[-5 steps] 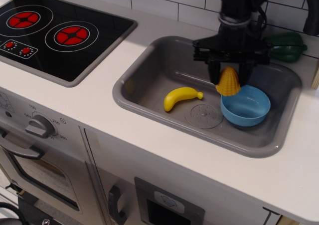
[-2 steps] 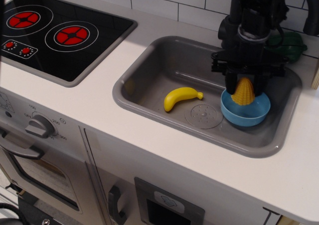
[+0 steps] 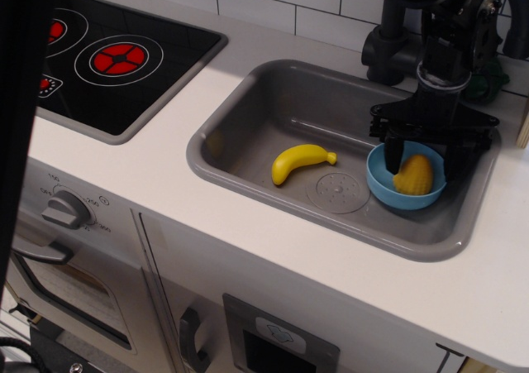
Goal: Put corn in bowl sink
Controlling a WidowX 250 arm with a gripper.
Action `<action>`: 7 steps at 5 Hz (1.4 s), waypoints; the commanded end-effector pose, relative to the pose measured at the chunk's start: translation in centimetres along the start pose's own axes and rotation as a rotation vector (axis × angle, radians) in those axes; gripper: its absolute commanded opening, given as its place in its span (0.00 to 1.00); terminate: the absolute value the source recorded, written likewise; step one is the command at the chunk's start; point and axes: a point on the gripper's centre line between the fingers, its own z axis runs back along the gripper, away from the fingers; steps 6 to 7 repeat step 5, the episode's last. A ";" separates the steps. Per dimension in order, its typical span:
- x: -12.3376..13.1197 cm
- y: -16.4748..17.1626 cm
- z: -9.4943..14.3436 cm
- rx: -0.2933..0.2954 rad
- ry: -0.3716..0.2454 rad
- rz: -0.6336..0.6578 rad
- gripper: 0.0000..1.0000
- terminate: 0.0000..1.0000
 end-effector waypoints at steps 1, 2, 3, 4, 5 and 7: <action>0.6 0.0 3.2 -0.048 -0.015 -0.003 1.00 0.00; 1.0 0.8 4.9 -0.035 -0.065 0.009 1.00 0.00; 1.3 2.4 6.8 -0.020 -0.163 0.013 1.00 0.00; 1.3 2.4 6.8 -0.020 -0.163 0.013 1.00 0.00; 1.3 2.4 6.8 -0.020 -0.163 0.013 1.00 1.00; 1.3 2.4 6.8 -0.020 -0.163 0.013 1.00 1.00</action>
